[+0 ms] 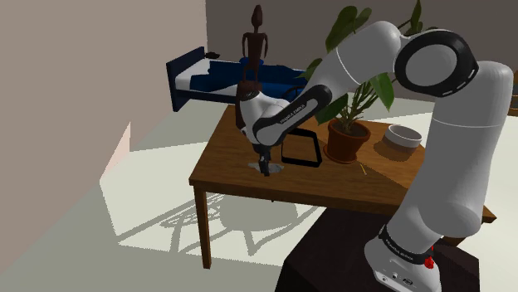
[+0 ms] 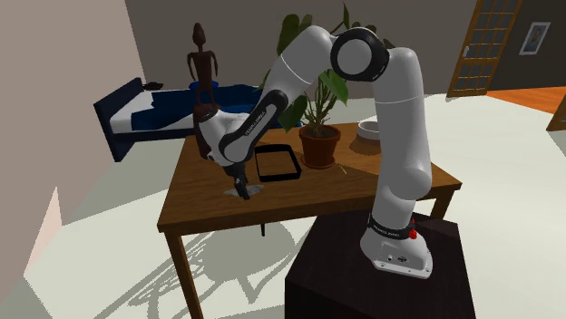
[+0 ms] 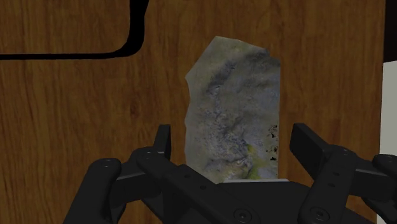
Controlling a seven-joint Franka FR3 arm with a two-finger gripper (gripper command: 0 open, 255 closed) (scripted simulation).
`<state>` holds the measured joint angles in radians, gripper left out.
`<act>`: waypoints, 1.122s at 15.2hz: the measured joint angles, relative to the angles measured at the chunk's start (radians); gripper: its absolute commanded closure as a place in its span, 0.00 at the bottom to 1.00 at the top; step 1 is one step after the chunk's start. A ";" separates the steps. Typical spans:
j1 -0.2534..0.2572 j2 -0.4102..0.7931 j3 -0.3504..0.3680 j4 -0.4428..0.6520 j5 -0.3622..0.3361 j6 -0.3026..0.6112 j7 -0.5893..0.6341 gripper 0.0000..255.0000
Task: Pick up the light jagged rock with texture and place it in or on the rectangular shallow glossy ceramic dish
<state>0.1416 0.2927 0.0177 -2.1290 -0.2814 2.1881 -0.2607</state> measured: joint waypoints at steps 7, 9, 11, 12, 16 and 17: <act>0.000 -0.001 0.001 0.000 0.000 0.001 0.000 1.00; 0.000 -0.001 0.000 0.000 0.000 0.001 0.000 1.00; 0.000 -0.001 0.000 -0.001 0.000 0.002 0.000 1.00; 0.000 -0.001 0.000 -0.001 0.000 0.002 0.000 1.00; 0.000 -0.019 0.002 0.005 0.005 -0.023 -0.007 1.00; -0.001 -0.029 0.002 0.005 0.006 -0.032 -0.011 1.00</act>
<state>0.1405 0.2640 0.0193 -2.1241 -0.2750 2.1563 -0.2715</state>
